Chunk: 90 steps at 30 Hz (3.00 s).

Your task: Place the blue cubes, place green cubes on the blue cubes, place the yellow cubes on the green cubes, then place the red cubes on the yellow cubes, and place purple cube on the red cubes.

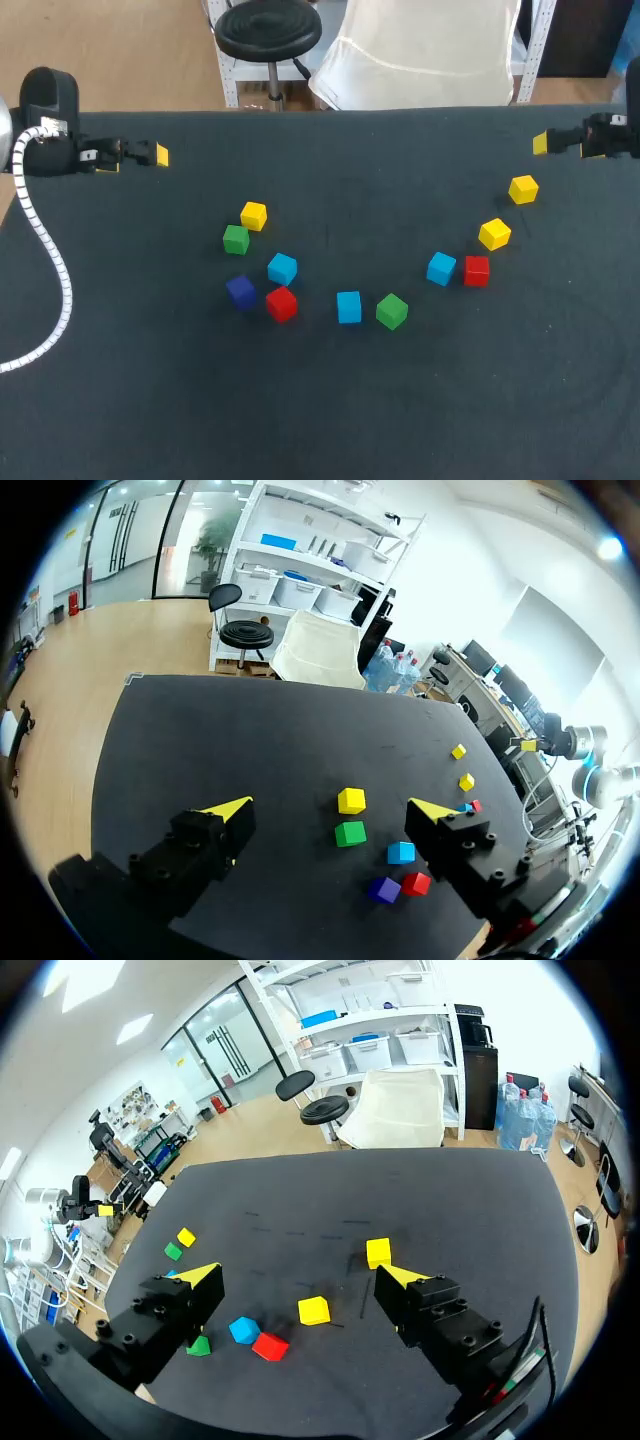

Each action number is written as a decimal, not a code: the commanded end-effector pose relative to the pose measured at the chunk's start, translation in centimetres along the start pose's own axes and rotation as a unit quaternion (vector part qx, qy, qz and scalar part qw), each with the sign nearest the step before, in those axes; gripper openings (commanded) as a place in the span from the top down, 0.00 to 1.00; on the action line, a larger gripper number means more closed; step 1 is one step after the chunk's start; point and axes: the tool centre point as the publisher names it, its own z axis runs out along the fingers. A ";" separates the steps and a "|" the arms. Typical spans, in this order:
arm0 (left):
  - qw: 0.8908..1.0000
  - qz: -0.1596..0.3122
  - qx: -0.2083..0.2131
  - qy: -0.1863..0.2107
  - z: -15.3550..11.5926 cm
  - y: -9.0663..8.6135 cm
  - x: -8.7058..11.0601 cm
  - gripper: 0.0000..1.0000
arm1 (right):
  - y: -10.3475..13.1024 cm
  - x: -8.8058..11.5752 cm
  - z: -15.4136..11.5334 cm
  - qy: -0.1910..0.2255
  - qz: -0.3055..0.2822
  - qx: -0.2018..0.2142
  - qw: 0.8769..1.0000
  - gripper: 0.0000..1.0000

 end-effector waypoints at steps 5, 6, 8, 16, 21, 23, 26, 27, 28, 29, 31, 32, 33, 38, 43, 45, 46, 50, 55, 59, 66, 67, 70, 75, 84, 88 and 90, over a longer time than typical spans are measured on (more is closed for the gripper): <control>1.000 0.000 -0.003 0.002 0.0 -0.1 -0.1 0.00 | 0.1 0.0 0.0 -0.001 0.000 0.002 1.000 0.00; 1.000 0.000 -0.003 0.002 0.0 -0.1 -0.1 0.00 | 0.1 0.0 0.0 -0.001 0.000 0.002 1.000 0.00; 1.000 0.000 -0.003 0.002 0.0 -0.1 -0.1 0.00 | 0.1 0.0 0.0 -0.001 0.000 0.002 1.000 0.00; 1.000 0.000 -0.003 0.002 0.0 -0.1 -0.1 0.00 | 0.1 0.0 0.0 -0.001 0.000 0.002 1.000 0.00; 1.000 0.000 -0.003 0.002 0.0 -0.1 -0.1 0.00 | 0.1 0.0 0.0 -0.001 0.000 0.002 1.000 0.00; 1.000 0.000 -0.003 0.002 0.0 -0.1 -0.1 0.00 | 0.1 0.0 0.0 -0.001 0.000 0.002 1.000 0.00; 1.000 0.000 -0.003 0.002 0.0 -0.1 -0.1 0.00 | 0.1 0.0 0.0 -0.001 0.000 0.002 1.000 0.00; 1.000 0.000 -0.003 0.002 0.0 -0.1 -0.1 0.00 | 0.1 0.0 0.0 -0.001 0.000 0.002 1.000 0.00; 1.000 0.000 -0.003 0.002 0.0 -0.1 -0.1 0.00 | 0.1 0.0 0.0 -0.001 0.000 0.002 1.000 0.00; 1.000 0.000 -0.003 0.002 0.0 -0.1 -0.1 0.00 | 0.1 0.0 0.0 -0.001 0.000 0.002 1.000 0.00; 1.000 0.000 -0.003 0.002 0.0 -0.1 -0.1 0.00 | 0.1 0.0 0.0 -0.001 0.000 0.002 1.000 0.00; 1.000 0.000 -0.003 0.002 0.0 -0.1 -0.1 0.00 | 0.1 0.0 0.0 -0.001 0.000 0.002 1.000 0.00; 1.000 0.000 -0.003 0.002 0.0 -0.1 -0.1 0.00 | 0.1 0.0 0.0 -0.001 0.000 0.002 1.000 0.00; 1.000 0.000 -0.003 0.002 0.0 -0.1 -0.1 0.00 | 0.1 0.0 0.0 -0.001 0.000 0.002 1.000 0.00; 0.984 0.164 -0.019 0.072 -1.0 0.5 -0.6 0.00 | 0.1 0.0 0.0 -0.001 0.000 0.002 1.000 0.00; 0.969 0.224 -0.019 0.101 -1.2 0.8 -0.7 0.00 | 0.1 0.0 0.0 -0.001 0.000 0.002 1.000 0.00; 0.960 0.254 -0.013 0.117 -1.2 0.8 -0.7 0.00 | 0.1 0.0 0.0 -0.001 0.000 0.002 1.000 0.00; 0.918 0.354 0.007 0.179 -0.7 1.0 -0.6 0.00 | 0.1 0.0 0.0 -0.001 0.000 0.002 1.000 0.00; 0.861 0.447 0.044 0.238 0.7 1.0 -0.2 0.00 | 0.1 0.0 0.0 -0.001 0.000 0.002 1.000 0.00; 0.839 0.479 0.067 0.249 1.2 0.9 0.0 0.00 | 0.1 0.0 0.0 -0.001 0.000 0.002 1.000 0.00; 0.839 0.479 0.067 0.249 1.2 0.9 0.0 0.00 | 0.1 0.0 0.0 -0.001 0.000 0.002 1.000 0.00; 0.839 0.479 0.067 0.249 1.2 0.9 0.0 0.00 | 0.1 0.0 0.0 -0.001 0.000 0.002 1.000 0.00; 0.839 0.479 0.067 0.249 1.2 0.9 0.0 0.00 | 0.1 0.0 0.0 -0.001 0.000 0.002 1.000 0.00; 0.839 0.479 0.067 0.249 1.2 0.9 0.0 0.00 | 0.1 0.0 0.0 -0.001 0.000 0.002 1.000 0.00; 0.854 0.485 0.085 0.171 1.0 1.2 0.3 0.00 | 0.1 0.0 0.0 -0.001 0.000 0.002 1.000 0.00; 0.863 0.469 0.106 0.154 1.2 1.3 0.5 0.00 | 0.1 0.0 0.0 -0.001 0.000 0.002 1.000 0.00; 0.862 0.471 0.124 0.136 1.3 1.3 0.5 0.00 | 0.1 0.0 0.0 -0.001 0.000 0.002 1.000 0.00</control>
